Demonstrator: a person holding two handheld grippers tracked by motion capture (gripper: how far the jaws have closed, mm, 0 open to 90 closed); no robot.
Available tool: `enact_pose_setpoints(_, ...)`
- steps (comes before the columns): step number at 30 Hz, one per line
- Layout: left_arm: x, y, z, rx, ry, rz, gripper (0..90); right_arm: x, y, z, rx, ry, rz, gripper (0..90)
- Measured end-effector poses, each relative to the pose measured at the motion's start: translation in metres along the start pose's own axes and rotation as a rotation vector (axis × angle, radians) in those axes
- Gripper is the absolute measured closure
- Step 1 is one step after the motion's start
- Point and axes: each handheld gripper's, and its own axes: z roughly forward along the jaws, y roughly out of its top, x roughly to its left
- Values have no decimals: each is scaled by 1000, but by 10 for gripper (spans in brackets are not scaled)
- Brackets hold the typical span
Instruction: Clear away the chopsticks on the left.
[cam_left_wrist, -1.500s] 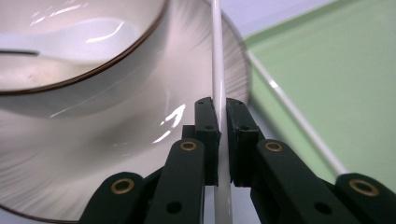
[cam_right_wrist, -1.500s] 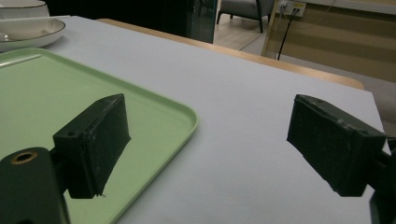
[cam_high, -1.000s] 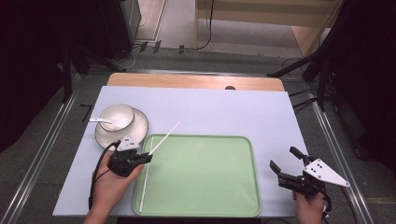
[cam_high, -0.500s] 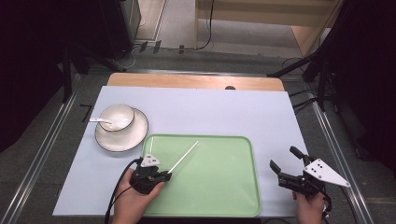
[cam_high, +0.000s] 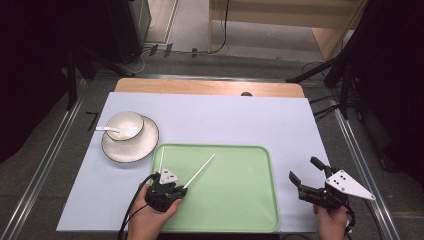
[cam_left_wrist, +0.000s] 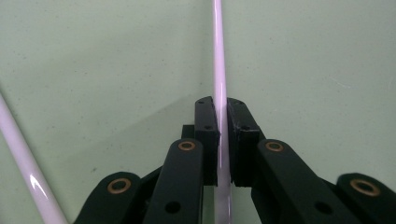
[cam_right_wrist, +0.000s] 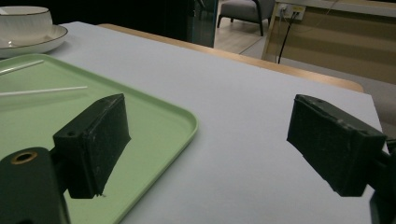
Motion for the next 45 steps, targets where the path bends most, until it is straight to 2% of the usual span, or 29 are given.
enact_pose_setpoints(2, 1, 0, 0, 3, -7, 1, 838, 0, 0, 0, -1, -2, -1, 131)
enact_pose_setpoints(5, 1, 1, -1, 7, -38, -7, 753, -1, 0, 0, 2, -3, 0, 130)
enact_pose_setpoints(9, -1, 2, -1, 5, -39, -10, 697, -2, -1, 0, 1, -3, 4, 130)
enact_pose_setpoints(11, 0, 5, -1, -11, -33, -10, 625, -2, -1, 0, 2, -4, 3, 131)
enact_pose_setpoints(14, 2, 17, -1, -47, -39, -8, 685, -2, -1, 0, 1, -5, 3, 130)
enact_pose_setpoints(16, -1, 29, 3, -55, -40, 25, 798, -2, -1, 0, 0, -6, 3, 130)
enact_pose_setpoints(17, -4, 34, 6, -45, -35, 41, 900, -2, -1, 0, 1, -6, 3, 130)
enact_pose_setpoints(21, -16, 48, 26, -7, -57, 94, 900, -1, -1, 1, 4, -7, 5, 131)
enact_pose_setpoints(25, -21, 55, 47, 21, -59, 115, 900, -1, -1, 1, 8, -7, 6, 131)
enact_pose_setpoints(27, -21, 56, 50, 10, -58, 107, 900, -1, -1, 0, 7, -7, 2, 130)
enact_pose_setpoints(30, -20, 57, 49, 8, -22, 108, 900, -1, -2, -1, 4, -6, 4, 131)
enact_pose_setpoints(34, -7, 55, 44, -2, 2, 64, 900, -2, -2, -1, 6, -7, 8, 131)
enact_pose_setpoints(37, 5, 52, 40, -11, 7, 10, 900, -2, -2, -1, 6, -5, 5, 130)
enact_pose_setpoints(45, 29, 47, 29, -20, 47, -57, 900, 0, -2, 1, 11, -1, 3, 130)
